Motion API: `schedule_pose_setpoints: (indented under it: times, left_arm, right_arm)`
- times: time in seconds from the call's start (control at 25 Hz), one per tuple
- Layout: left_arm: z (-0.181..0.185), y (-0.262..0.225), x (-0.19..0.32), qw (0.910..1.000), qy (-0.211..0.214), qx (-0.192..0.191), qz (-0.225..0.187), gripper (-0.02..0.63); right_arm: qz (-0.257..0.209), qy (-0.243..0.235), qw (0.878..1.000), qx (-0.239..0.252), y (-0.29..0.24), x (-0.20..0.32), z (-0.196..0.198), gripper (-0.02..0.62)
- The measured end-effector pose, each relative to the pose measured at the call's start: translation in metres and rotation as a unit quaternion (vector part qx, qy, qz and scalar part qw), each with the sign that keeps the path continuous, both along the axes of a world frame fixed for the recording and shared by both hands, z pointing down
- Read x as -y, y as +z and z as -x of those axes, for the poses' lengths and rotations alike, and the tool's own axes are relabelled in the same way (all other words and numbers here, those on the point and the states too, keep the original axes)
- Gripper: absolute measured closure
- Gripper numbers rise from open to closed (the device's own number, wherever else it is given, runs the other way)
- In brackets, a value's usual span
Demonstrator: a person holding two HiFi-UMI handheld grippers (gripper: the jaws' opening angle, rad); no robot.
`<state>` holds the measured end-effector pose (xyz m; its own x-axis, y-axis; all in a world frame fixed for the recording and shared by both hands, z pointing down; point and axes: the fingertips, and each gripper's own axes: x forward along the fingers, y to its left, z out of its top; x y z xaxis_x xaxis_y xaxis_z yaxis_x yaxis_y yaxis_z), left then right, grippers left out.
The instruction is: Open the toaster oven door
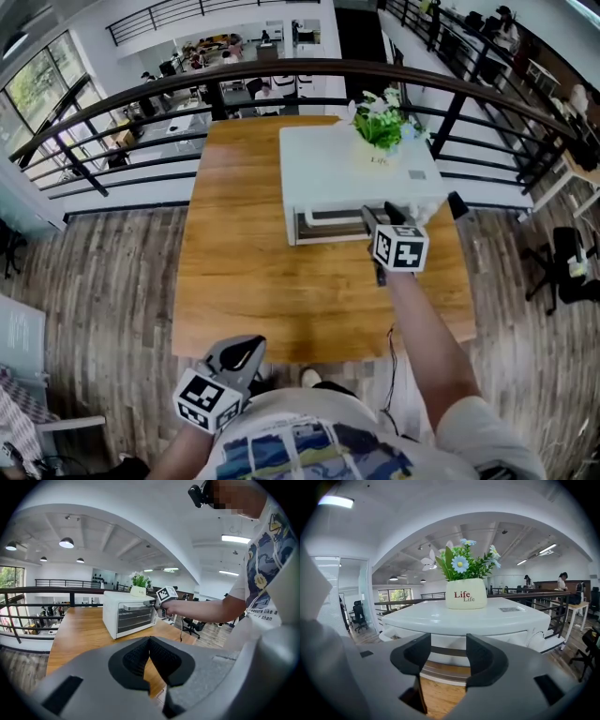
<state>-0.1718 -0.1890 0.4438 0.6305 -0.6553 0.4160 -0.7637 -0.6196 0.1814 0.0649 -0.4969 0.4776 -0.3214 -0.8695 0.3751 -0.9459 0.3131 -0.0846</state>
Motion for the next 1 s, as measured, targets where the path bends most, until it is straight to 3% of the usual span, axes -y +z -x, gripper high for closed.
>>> schedule_pose_setpoints:
  times: [1.0]
  left_arm:
    - [-0.016,0.008,-0.01,0.9999,-0.001,-0.009,0.004,0.603]
  right_arm:
    - [-0.014,0.0,1.0,0.001,0.007,-0.022,-0.005,0.37]
